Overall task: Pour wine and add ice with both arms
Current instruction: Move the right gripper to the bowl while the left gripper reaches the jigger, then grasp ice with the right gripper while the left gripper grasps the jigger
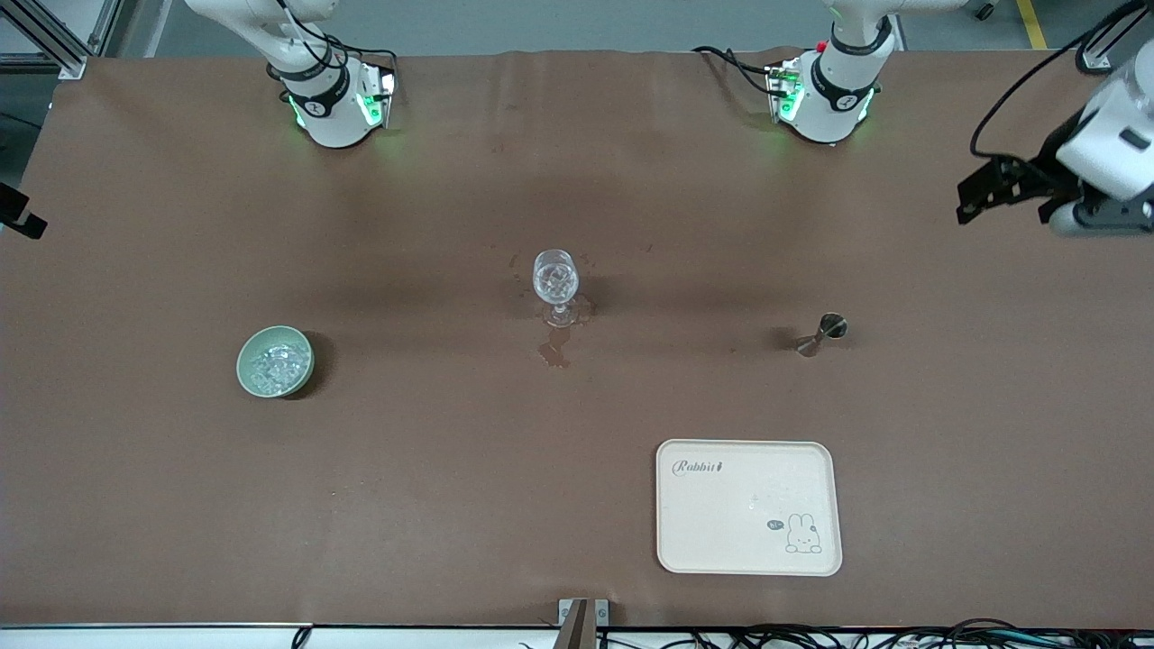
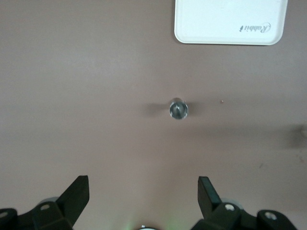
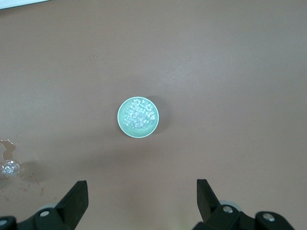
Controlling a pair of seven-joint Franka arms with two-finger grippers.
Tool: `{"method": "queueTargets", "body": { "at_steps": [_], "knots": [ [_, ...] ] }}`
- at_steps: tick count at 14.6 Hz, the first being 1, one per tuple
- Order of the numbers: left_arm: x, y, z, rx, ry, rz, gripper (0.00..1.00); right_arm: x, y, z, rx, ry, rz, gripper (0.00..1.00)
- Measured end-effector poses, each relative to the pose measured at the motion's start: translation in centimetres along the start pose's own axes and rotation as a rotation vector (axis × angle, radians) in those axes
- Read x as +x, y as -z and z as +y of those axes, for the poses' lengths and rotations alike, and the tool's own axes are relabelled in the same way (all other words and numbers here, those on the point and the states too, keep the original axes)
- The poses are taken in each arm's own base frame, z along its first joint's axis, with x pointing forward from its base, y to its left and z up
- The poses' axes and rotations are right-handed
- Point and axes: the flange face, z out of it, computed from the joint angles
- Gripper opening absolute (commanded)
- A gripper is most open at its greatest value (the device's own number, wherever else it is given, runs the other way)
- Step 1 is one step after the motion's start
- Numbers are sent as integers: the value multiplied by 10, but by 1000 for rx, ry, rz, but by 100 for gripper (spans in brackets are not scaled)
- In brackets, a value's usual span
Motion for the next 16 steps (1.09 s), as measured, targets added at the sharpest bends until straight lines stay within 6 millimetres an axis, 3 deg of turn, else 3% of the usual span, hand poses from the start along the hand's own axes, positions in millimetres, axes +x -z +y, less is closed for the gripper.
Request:
{"method": "queueTargets", "body": {
  "at_steps": [3, 6, 10, 12, 16],
  "knots": [
    [36, -41, -25, -15, 58, -4, 100, 7, -14, -1, -2, 1, -25, 100],
    [60, -96, -68, -104, 157, -42, 100, 27, -49, -8, -6, 10, -56, 100],
    [82, -203, -128, -356, 351, -191, 99, 63, -135, -28, -15, 39, -70, 100],
    [88, -252, -141, -402, 446, -262, 83, 69, -188, -37, -17, 56, -59, 100],
    [88, -315, -160, -517, 651, -384, 66, 63, -275, -36, -21, 80, -72, 100]
  ]
}}
